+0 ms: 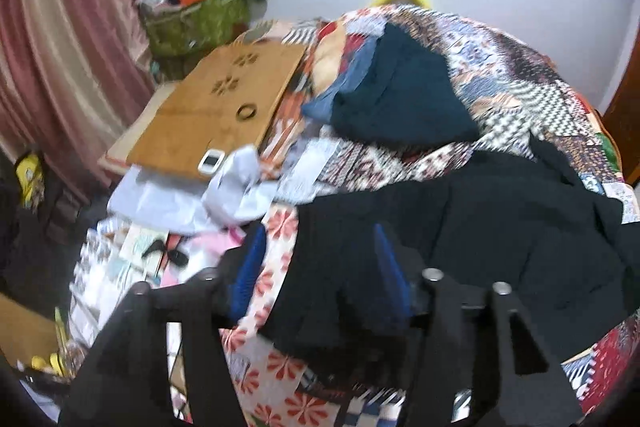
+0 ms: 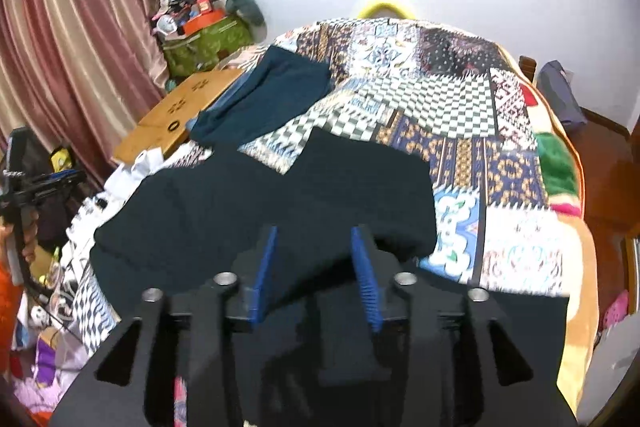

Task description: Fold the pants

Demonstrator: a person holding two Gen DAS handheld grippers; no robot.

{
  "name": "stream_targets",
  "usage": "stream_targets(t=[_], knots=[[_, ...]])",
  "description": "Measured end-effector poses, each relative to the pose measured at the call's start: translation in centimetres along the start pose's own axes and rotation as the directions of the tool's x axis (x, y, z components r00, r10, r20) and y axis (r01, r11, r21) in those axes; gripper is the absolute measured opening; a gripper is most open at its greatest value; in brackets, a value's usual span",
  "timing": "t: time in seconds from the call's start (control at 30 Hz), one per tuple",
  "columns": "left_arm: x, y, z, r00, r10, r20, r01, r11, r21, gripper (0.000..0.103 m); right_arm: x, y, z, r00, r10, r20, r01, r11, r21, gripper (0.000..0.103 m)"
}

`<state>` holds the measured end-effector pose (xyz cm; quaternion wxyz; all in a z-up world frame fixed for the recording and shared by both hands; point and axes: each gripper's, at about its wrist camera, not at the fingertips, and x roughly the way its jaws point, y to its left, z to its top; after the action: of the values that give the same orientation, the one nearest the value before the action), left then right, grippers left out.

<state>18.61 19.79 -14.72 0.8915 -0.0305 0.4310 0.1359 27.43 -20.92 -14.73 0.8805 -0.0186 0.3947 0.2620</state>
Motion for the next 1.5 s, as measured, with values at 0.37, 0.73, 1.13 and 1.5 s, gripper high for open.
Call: stream_targets(t=[0.37,0.73,1.13,1.5], knots=[[4.5,-6.2,4.8,0.999,-0.052,-0.003,0.052,0.993,0.108,0.093,6.9,-0.6,5.7,0.996,0.044,-0.079,-0.046,0.999,-0.025,0.048],[11.0,-11.0,7.4,0.992,-0.099,-0.078,0.110,0.981,0.162,0.094,16.3,-0.8,9.3,0.966,0.079,-0.248,-0.095,0.994,-0.054,0.048],[13.6,-13.7,6.6,0.992,-0.079,-0.099,0.102,0.963,0.250,0.094,22.7,-0.8,8.7,0.942,0.034,-0.334,-0.056,0.997,-0.057,0.041],[11.5,-14.8,5.9,0.990,-0.091,-0.106,0.117,0.955,0.271,0.094,17.0,-2.5,9.9,0.980,0.020,-0.199,-0.025,0.999,-0.020,0.006]])
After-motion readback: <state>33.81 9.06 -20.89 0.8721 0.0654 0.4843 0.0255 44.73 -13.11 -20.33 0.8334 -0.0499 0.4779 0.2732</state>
